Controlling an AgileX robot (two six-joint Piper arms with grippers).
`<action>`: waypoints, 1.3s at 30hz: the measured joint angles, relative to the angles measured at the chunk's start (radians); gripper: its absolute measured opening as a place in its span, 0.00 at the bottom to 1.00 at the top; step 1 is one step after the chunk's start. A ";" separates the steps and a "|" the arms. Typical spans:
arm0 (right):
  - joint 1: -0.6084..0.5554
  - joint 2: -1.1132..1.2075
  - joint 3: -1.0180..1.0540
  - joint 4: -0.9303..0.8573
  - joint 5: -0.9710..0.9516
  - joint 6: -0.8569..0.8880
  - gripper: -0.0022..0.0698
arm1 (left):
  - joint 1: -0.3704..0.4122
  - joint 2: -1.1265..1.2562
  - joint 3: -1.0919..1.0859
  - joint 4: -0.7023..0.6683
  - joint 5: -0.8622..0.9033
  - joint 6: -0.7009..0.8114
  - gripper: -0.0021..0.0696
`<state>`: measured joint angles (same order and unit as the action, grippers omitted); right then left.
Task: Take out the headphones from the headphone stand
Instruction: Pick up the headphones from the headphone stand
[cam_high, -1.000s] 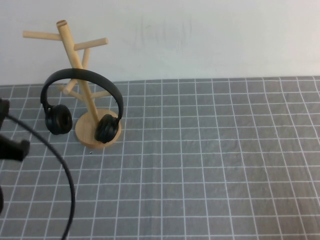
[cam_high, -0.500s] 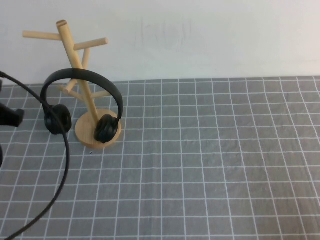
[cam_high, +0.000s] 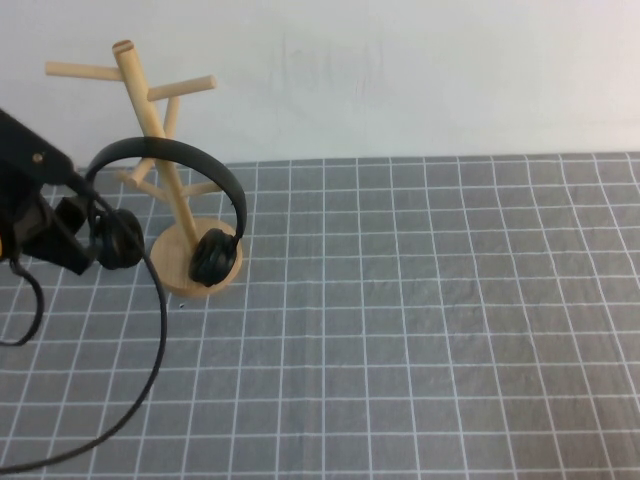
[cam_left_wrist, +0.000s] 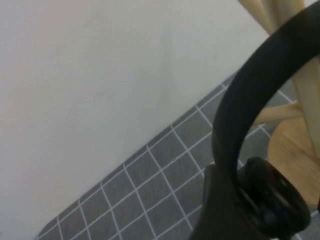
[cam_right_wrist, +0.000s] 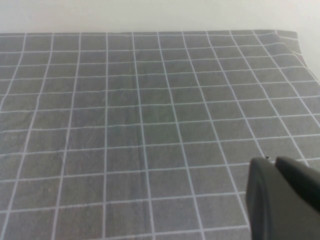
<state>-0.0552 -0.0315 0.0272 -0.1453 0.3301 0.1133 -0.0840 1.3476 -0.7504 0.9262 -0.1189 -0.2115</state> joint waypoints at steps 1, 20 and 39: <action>0.000 0.000 0.000 0.000 0.000 0.000 0.02 | 0.000 0.016 -0.015 0.000 0.009 0.002 0.53; 0.000 0.000 0.000 0.000 0.000 0.000 0.02 | 0.000 0.205 -0.134 0.000 -0.045 0.004 0.53; 0.000 0.000 0.000 0.000 0.000 0.000 0.02 | 0.000 0.338 -0.254 -0.006 -0.046 -0.021 0.33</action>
<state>-0.0552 -0.0315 0.0272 -0.1453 0.3301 0.1133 -0.0840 1.6856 -1.0042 0.9204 -0.1651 -0.2327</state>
